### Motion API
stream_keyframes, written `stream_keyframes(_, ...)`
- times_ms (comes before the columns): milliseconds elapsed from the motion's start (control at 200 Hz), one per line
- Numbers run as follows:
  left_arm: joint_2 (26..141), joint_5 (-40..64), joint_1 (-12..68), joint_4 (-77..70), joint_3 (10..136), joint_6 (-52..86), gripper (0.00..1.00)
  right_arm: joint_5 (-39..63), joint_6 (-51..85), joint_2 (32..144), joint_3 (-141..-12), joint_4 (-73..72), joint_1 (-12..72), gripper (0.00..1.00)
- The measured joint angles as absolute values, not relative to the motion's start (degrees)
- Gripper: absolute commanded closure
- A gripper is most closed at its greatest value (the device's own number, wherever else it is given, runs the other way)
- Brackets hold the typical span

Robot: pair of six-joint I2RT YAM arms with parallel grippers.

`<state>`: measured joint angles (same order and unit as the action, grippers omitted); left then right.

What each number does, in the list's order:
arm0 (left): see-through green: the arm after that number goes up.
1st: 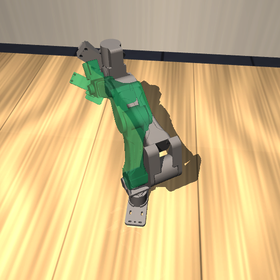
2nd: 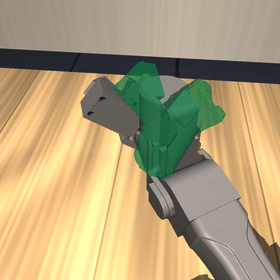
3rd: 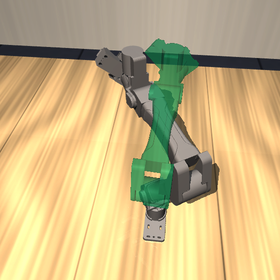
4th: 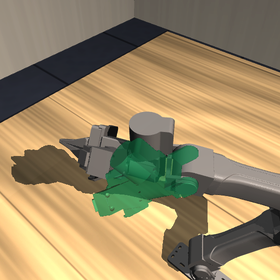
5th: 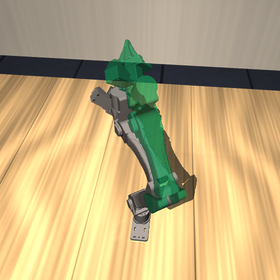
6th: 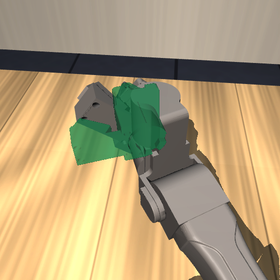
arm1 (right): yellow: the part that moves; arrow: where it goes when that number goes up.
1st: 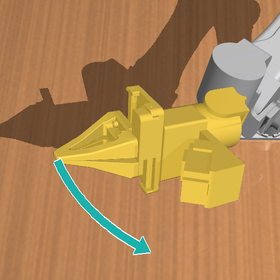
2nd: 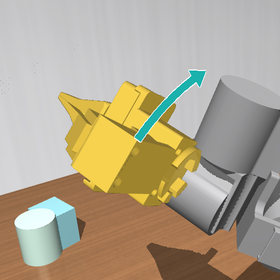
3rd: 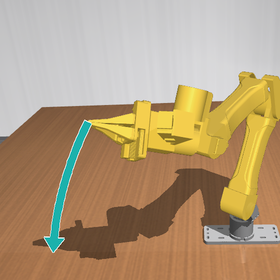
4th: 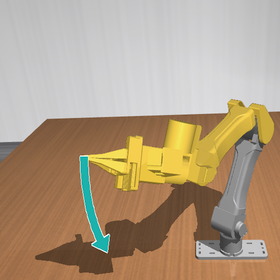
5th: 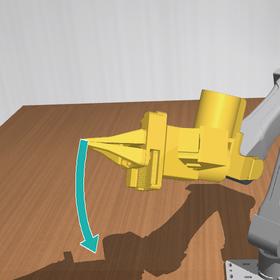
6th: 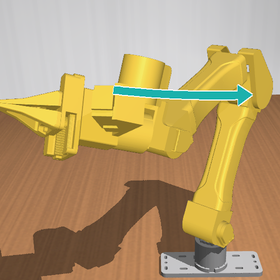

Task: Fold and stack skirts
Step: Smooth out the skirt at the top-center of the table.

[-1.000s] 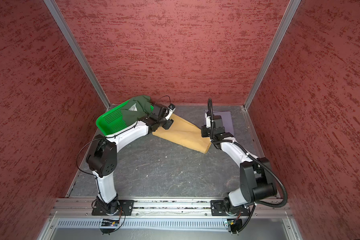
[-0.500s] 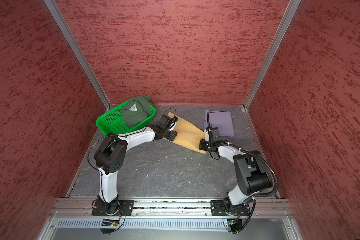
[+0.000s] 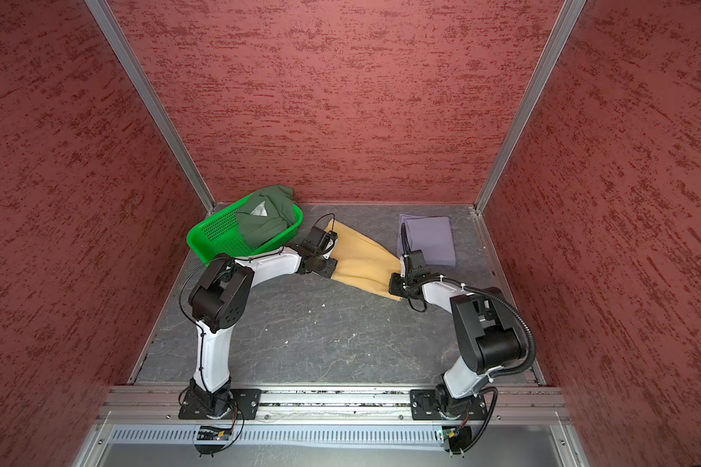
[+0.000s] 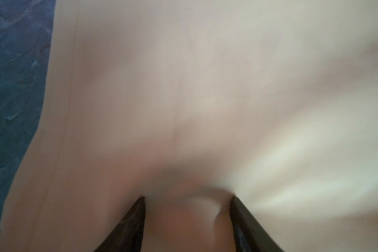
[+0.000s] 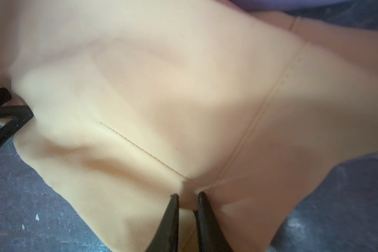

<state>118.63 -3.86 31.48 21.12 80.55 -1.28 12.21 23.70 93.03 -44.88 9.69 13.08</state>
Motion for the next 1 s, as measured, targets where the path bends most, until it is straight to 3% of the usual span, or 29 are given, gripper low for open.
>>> stream_keyframes(205, 117.60, -4.80, 32.29, 20.62, 79.44, -2.85, 0.38, 11.42, 23.11, 92.44, -46.26, 11.90, 13.08, 0.65)
stream_keyframes(451, 110.26, -8.95, 38.59, 14.35, 74.04, -12.27, 0.38, 7.46, 21.61, 88.58, -50.76, 14.85, 12.43, 0.62)
stream_keyframes(792, 109.27, -8.73, 55.53, -4.82, 66.26, -33.61, 0.39, 6.35, 19.64, 95.07, -55.90, 14.83, 5.91, 0.73)
stream_keyframes(1002, 113.80, -6.74, 59.75, -11.57, 66.28, -41.85, 0.39, 7.40, 19.03, 101.12, -56.73, 14.79, 2.90, 0.76)
